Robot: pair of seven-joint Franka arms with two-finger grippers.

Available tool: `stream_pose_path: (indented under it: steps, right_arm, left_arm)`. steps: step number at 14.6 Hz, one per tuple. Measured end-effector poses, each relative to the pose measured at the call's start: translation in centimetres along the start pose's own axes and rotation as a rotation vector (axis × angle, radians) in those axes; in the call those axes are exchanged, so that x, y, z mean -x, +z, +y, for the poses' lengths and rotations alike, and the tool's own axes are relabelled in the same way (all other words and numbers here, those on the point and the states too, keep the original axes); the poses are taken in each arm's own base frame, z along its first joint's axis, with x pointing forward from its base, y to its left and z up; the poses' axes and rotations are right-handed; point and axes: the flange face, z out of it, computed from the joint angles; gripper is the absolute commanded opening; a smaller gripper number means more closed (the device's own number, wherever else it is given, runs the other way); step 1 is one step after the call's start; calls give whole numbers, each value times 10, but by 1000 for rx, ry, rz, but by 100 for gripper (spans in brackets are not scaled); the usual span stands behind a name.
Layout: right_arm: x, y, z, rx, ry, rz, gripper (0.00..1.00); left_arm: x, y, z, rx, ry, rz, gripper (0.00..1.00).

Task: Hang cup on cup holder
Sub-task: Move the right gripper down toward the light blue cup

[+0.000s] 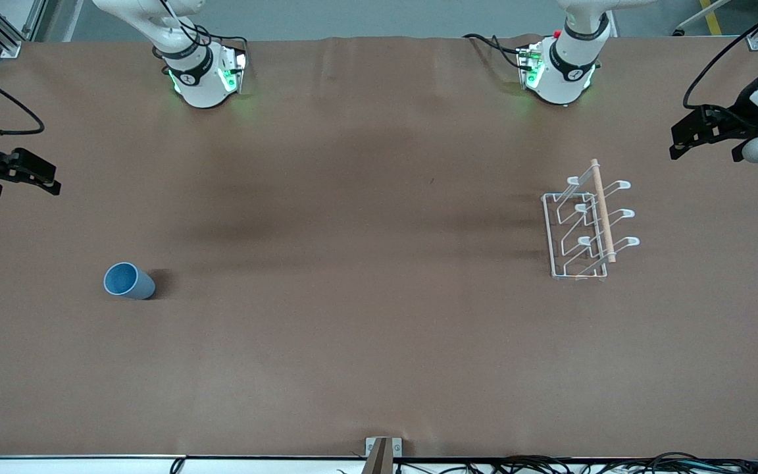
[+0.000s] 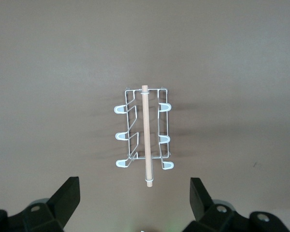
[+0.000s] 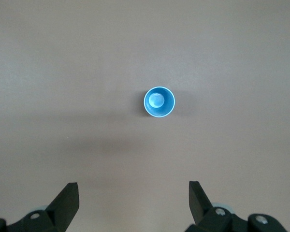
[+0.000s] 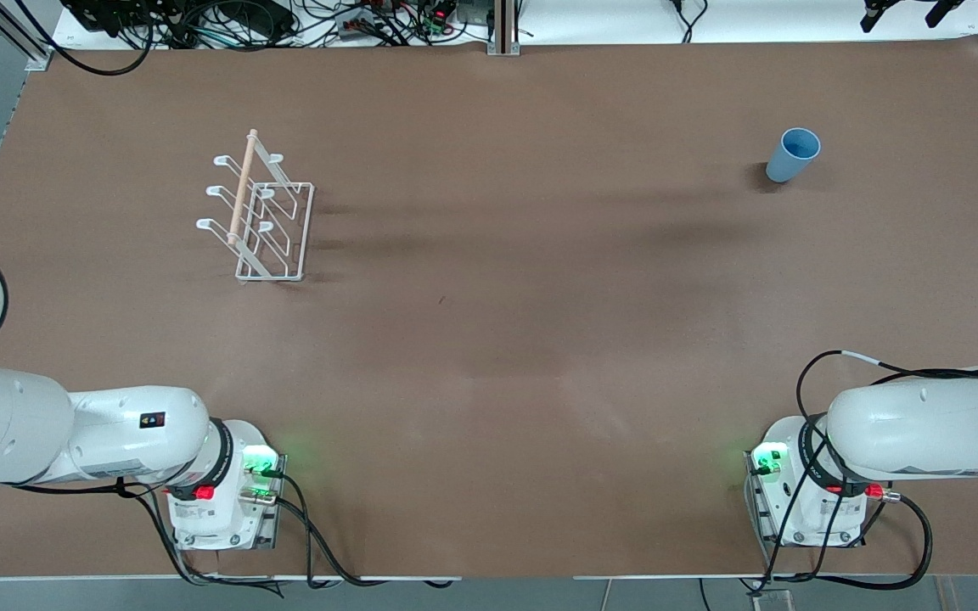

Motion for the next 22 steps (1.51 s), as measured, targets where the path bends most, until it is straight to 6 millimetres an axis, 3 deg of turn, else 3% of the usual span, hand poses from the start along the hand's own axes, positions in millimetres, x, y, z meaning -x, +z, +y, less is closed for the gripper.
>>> stream_pose_path:
  steps: [11, 14, 17, 22]
  right_arm:
    - [-1, 1, -1, 1, -2, 6, 99]
    - [-8, 13, 0, 2, -2, 20, 98]
    - [-24, 49, 5, 3, 6, 10, 98]
    - [-46, 160, 18, 5, 23, 12, 98]
  left_arm:
    - [-3, -6, -1, 1, -1, 17, 100]
    - [-5, -2, -1, 2, 0, 9, 100]
    - [-7, 0, -1, 3, 1, 4, 100]
    - [-7, 1, -1, 3, 2, 1, 100]
